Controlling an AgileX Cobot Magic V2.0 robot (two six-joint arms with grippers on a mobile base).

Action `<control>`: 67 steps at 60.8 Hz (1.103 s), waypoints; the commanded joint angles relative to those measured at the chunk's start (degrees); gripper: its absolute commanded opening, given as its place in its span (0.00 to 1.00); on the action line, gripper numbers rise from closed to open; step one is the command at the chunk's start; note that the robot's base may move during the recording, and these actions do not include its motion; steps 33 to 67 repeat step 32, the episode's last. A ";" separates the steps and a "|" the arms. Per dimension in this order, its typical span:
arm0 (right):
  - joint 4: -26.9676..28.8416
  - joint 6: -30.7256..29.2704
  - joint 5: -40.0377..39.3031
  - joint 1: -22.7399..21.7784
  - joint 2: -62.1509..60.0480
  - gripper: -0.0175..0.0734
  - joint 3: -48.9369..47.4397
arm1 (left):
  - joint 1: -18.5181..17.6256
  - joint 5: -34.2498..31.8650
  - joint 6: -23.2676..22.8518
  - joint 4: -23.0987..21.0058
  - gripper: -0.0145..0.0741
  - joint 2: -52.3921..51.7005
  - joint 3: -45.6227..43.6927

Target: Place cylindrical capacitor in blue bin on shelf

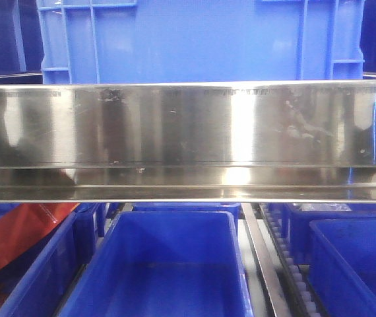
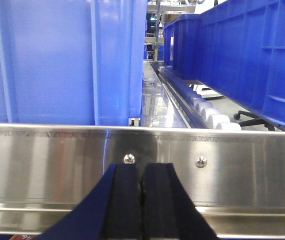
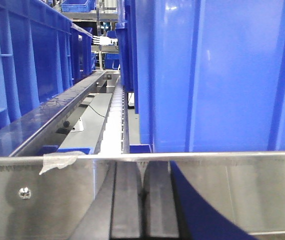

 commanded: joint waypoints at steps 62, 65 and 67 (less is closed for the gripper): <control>0.14 -0.49 -1.43 -0.06 -0.35 0.02 0.13 | -0.27 -1.16 -0.23 -0.34 0.04 -0.26 -0.06; 0.14 -0.49 -1.43 -0.06 -0.35 0.02 0.13 | -0.27 -1.16 -0.23 -0.34 0.04 -0.26 -0.06; 0.14 -0.49 -1.43 -0.06 -0.35 0.02 0.13 | -0.27 -1.16 -0.23 -0.34 0.04 -0.26 -0.06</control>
